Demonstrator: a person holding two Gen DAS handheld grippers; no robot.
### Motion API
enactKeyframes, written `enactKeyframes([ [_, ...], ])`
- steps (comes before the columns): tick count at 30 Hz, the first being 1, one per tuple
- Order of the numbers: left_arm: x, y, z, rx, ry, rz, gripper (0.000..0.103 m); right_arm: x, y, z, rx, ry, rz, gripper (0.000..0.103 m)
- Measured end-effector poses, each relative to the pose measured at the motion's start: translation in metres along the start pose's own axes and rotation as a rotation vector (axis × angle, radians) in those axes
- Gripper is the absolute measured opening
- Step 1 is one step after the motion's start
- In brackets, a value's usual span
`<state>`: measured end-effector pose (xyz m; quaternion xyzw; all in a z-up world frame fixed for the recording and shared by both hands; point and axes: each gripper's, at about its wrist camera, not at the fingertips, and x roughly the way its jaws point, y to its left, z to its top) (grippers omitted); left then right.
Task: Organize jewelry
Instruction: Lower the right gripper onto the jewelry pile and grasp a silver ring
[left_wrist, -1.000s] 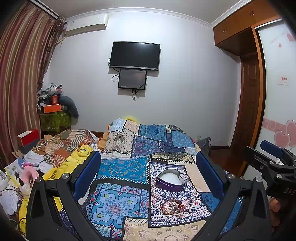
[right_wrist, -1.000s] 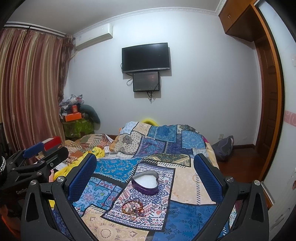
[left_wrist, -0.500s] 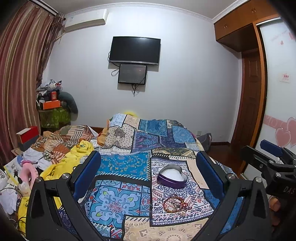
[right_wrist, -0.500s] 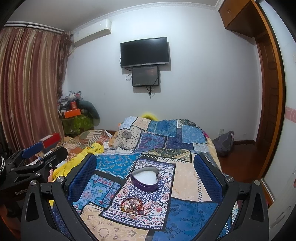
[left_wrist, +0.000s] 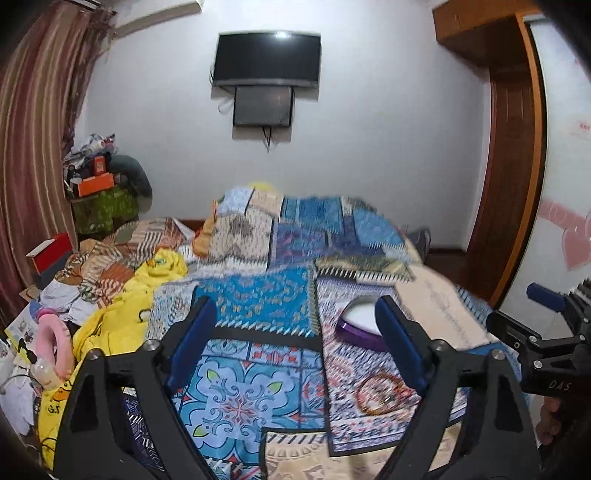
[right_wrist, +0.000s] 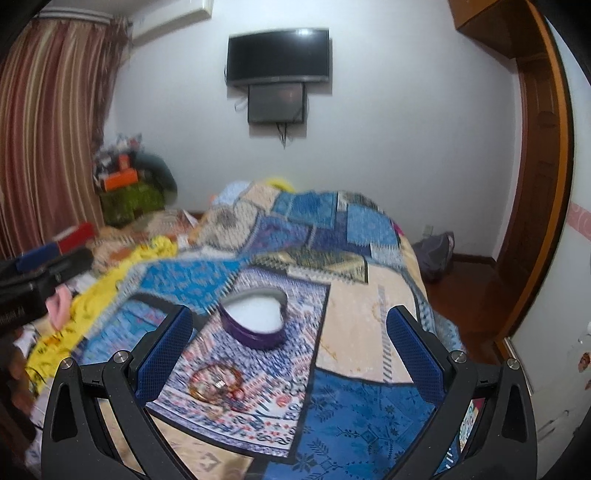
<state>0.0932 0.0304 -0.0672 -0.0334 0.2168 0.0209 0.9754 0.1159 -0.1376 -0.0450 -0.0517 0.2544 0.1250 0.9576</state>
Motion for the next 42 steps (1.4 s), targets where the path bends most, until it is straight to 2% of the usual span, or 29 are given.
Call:
enactKeyframes([
  [2, 0.016, 0.001, -0.005, 0.021, 0.048, -0.003, 0.083, 0.010, -0.001, -0.004, -0.005, 0.035, 0.002, 0.103],
  [4, 0.031, 0.002, -0.012, 0.028, 0.099, -0.008, 0.076, 0.023, -0.001, -0.009, -0.006, 0.079, 0.015, 0.095],
  [5, 0.039, 0.003, -0.015, 0.024, 0.127, -0.026, 0.075, 0.029, -0.002, -0.010, -0.005, 0.098, 0.026, 0.093],
  [7, 0.052, 0.007, -0.023, 0.004, 0.191, -0.069, 0.065, 0.040, -0.003, -0.013, 0.000, 0.138, 0.056, 0.083],
  [10, 0.074, 0.009, -0.034, -0.019, 0.275, -0.080, 0.051, 0.056, 0.003, -0.017, -0.004, 0.205, 0.151, 0.078],
  [13, 0.094, 0.013, -0.044, -0.056, 0.347, -0.095, 0.043, 0.066, 0.014, -0.019, -0.038, 0.238, 0.227, 0.077],
  [16, 0.106, 0.015, -0.051, -0.072, 0.395, -0.112, 0.037, 0.078, 0.023, -0.019, -0.071, 0.278, 0.284, 0.064],
  [22, 0.118, 0.012, -0.053, -0.057, 0.414, -0.140, 0.037, 0.109, 0.029, -0.027, -0.057, 0.403, 0.372, 0.038],
  [29, 0.139, 0.011, -0.054, -0.075, 0.467, -0.190, 0.037, 0.118, 0.033, -0.029, -0.060, 0.445, 0.400, 0.027],
  [31, 0.143, 0.011, -0.054, -0.079, 0.478, -0.207, 0.037, 0.121, 0.038, -0.032, -0.082, 0.454, 0.396, 0.019],
  [36, 0.148, 0.002, -0.054, -0.042, 0.487, -0.231, 0.037, 0.121, 0.041, -0.033, -0.101, 0.450, 0.381, 0.019],
  [42, 0.156, -0.012, -0.053, 0.015, 0.491, -0.260, 0.037, 0.117, 0.030, -0.028, -0.057, 0.406, 0.354, 0.019],
])
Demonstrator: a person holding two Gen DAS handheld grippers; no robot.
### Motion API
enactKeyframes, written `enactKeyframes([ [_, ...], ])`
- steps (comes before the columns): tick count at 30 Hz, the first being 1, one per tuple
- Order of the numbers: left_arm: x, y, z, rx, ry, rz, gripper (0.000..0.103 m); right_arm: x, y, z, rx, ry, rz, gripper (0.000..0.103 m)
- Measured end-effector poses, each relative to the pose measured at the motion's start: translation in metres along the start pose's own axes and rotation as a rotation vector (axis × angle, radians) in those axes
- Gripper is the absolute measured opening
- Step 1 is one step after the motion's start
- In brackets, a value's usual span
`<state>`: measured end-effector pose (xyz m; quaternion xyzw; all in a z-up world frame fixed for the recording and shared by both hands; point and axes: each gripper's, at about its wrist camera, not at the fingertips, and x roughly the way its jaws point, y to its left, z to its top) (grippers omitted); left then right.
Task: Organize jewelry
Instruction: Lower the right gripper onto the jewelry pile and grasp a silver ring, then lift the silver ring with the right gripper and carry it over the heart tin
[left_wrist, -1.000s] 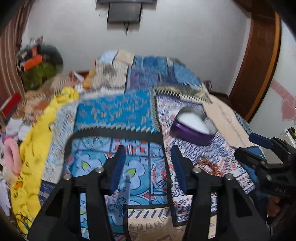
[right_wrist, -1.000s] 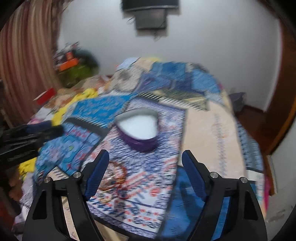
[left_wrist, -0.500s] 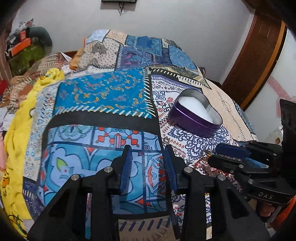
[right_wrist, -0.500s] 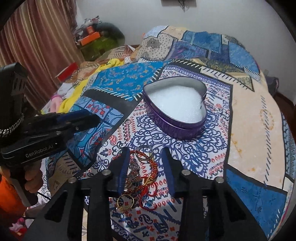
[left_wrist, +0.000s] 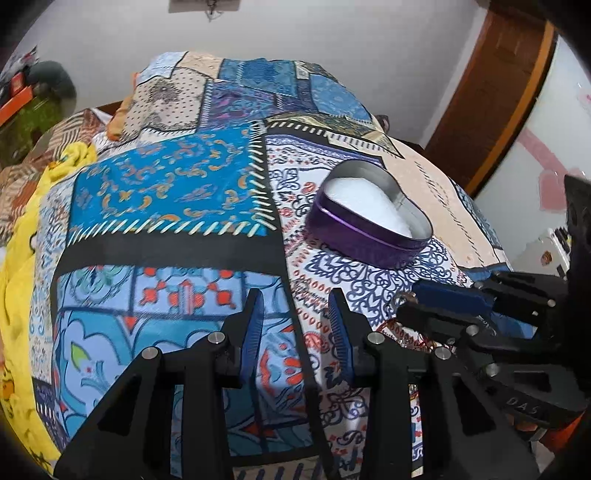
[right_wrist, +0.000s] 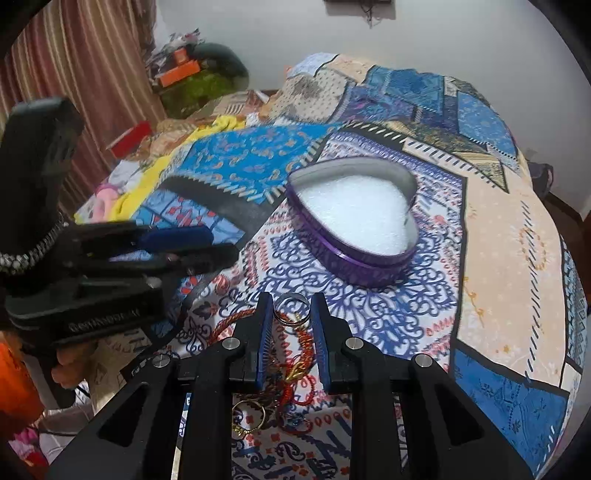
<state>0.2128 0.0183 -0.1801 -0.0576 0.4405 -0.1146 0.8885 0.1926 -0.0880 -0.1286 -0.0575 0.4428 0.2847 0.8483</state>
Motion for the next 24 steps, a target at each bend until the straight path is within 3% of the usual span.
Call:
enactKeyframes([
  [10, 0.021, -0.011, 0.003, 0.077, 0.029, 0.032, 0.028, -0.003, -0.016, 0.003, 0.095, -0.038, 0.018, 0.019],
  [24, 0.031, -0.004, 0.011, 0.049, 0.032, 0.054, 0.010, -0.002, -0.021, 0.001, 0.106, -0.044, 0.037, 0.019],
])
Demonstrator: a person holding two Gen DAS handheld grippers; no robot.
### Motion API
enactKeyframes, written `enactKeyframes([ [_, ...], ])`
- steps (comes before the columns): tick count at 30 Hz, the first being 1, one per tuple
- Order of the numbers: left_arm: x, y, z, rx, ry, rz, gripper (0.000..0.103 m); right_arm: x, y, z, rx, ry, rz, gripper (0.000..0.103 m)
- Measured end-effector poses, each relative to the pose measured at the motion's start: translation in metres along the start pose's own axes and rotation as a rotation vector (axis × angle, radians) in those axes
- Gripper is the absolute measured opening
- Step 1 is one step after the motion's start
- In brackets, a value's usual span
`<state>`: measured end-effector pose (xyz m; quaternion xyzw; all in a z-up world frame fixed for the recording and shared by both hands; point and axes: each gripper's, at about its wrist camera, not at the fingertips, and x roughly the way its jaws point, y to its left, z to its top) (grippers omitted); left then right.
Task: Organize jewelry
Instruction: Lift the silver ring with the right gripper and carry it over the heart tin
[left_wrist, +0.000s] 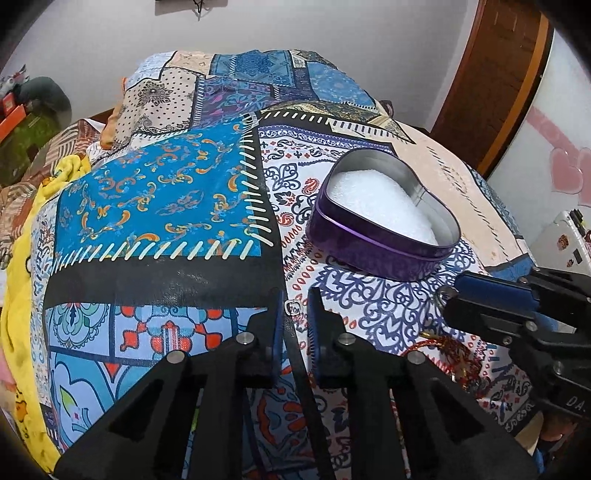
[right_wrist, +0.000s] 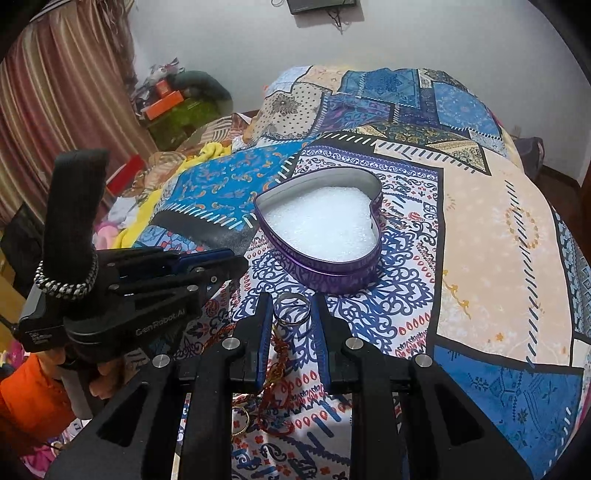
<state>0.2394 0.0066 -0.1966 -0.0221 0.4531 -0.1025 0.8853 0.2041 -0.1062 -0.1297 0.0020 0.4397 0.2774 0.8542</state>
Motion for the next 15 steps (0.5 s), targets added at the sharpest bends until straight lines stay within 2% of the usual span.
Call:
enactKeyframes([
  [4, -0.002, -0.002, -0.001, 0.009, -0.004, 0.012, 0.009, 0.000, -0.001, 0.000, 0.006, -0.002, -0.002, 0.019],
  [8, -0.012, -0.002, -0.002, 0.003, -0.009, -0.010, 0.009, -0.005, -0.002, 0.002, 0.017, -0.004, -0.002, 0.019],
  [15, -0.052, -0.011, 0.008, 0.033, -0.115, -0.005, 0.009, -0.023, 0.000, 0.017, -0.005, -0.060, -0.037, 0.019],
])
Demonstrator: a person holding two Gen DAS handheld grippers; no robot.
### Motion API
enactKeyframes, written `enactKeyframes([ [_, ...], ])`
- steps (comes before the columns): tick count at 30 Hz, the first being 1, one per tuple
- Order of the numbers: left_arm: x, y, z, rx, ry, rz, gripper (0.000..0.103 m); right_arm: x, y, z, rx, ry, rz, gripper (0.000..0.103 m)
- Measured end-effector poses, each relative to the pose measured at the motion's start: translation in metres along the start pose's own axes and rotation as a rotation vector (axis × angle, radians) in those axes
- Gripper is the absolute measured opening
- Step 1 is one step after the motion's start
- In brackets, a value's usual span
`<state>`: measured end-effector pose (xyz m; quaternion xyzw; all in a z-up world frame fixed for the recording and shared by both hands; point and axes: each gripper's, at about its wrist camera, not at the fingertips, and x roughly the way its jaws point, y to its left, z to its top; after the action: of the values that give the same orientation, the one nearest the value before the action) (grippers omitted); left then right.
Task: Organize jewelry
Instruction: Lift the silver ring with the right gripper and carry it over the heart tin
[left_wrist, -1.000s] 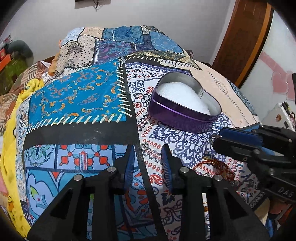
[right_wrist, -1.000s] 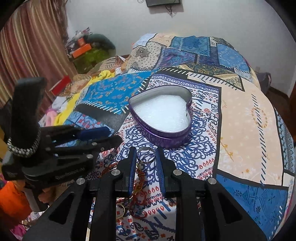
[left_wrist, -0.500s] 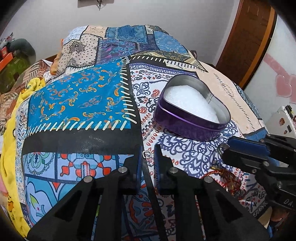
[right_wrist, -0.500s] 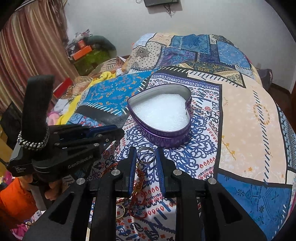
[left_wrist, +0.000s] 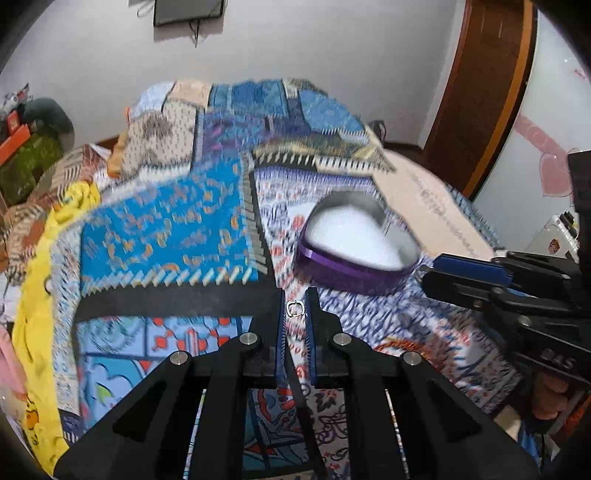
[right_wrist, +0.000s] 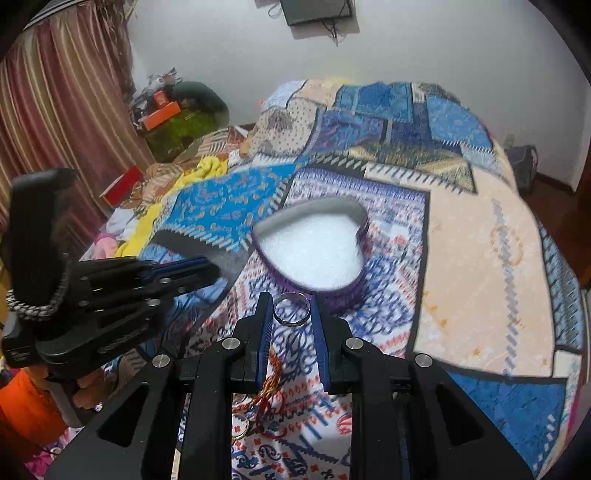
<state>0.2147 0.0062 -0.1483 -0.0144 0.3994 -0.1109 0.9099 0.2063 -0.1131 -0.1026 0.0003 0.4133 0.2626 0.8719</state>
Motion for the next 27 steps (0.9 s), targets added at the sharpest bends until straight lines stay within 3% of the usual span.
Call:
enactKeyframes([
  [7, -0.027, -0.016, 0.027, 0.037, -0.114, -0.020, 0.009, -0.012, -0.010, 0.023, 0.002, -0.066, -0.021, 0.019],
  [12, -0.029, -0.021, 0.042, 0.045, -0.149, -0.045, 0.009, -0.009, -0.018, 0.036, 0.010, -0.082, -0.021, 0.019],
  [23, 0.006, -0.013, 0.054, 0.046, -0.084, -0.065, 0.009, 0.023, -0.017, 0.037, -0.036, 0.007, 0.001, 0.019],
  [27, 0.021, -0.006, 0.054, 0.024, -0.034, -0.111, 0.009, 0.033, -0.014, 0.033, -0.053, 0.032, 0.001, 0.019],
])
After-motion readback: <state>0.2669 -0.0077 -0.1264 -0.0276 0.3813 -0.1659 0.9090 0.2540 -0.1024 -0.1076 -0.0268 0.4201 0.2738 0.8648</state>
